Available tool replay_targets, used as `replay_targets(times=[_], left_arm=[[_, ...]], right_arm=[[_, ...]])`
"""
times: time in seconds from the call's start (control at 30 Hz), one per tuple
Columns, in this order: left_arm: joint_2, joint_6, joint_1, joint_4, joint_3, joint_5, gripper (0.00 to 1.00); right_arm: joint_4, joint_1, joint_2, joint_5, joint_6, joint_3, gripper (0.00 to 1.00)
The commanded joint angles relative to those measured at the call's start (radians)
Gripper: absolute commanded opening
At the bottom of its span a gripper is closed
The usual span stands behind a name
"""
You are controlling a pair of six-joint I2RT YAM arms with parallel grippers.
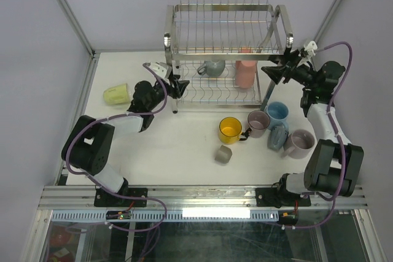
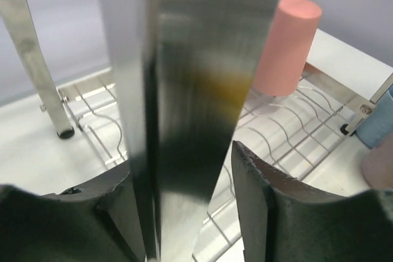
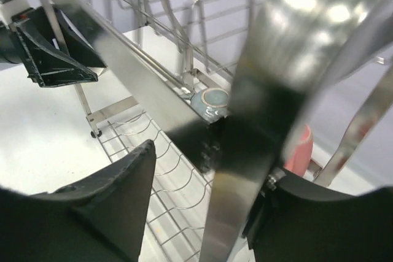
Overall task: Load the cups into the dish rack
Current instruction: Adjust the dish rack at the center of the board, then adjust the cup in the dish rack.
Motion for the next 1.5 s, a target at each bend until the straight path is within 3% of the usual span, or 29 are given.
replay_targets(times=[0.0, 0.17, 0.27, 0.37, 0.47, 0.73, 0.87, 1.0, 1.17, 1.4, 1.47], left_arm=[[-0.089, -0.026, -0.009, 0.061, -0.053, -0.091, 0.52], [-0.174, -0.038, -0.009, 0.055, -0.112, -0.132, 0.61], [-0.253, -0.05, -0.008, 0.038, -0.161, -0.189, 0.71], [-0.338, -0.077, -0.007, 0.026, -0.22, -0.246, 0.83], [-0.433, -0.137, -0.008, 0.013, -0.292, -0.278, 0.98], [-0.59, -0.336, -0.007, -0.027, -0.391, -0.124, 0.98], [-0.578, -0.372, -0.057, -0.052, -0.377, -0.06, 0.83], [-0.547, -0.178, -0.314, -0.185, -0.307, -0.32, 0.79], [-0.379, -0.092, -0.454, -0.243, -0.161, -0.521, 0.45], [0.035, 0.037, -0.486, -0.411, 0.184, -0.733, 0.03], [0.128, 0.089, -0.486, -0.441, 0.275, -0.8, 0.0]], right_arm=[[-0.007, 0.002, -0.073, -0.062, -0.032, 0.069, 0.61], [-0.069, -0.02, -0.086, -0.082, -0.043, 0.071, 0.74], [-0.231, -0.034, -0.101, -0.083, -0.069, 0.097, 0.8], [-0.467, -0.053, -0.114, -0.051, -0.296, 0.137, 0.87], [-0.597, -0.086, -0.126, -0.054, -0.413, 0.15, 0.91], [-0.959, -0.144, -0.172, -0.056, -0.666, 0.172, 0.92], [-1.104, -0.187, -0.198, -0.055, -0.739, 0.181, 0.92], [-1.257, -0.202, -0.226, -0.049, -0.824, 0.188, 0.92], [-1.44, -0.201, -0.265, -0.049, -0.897, 0.187, 0.91], [-1.527, -0.201, -0.312, -0.07, -0.886, 0.142, 0.84], [-1.513, -0.201, -0.311, -0.073, -0.873, 0.124, 0.84]])
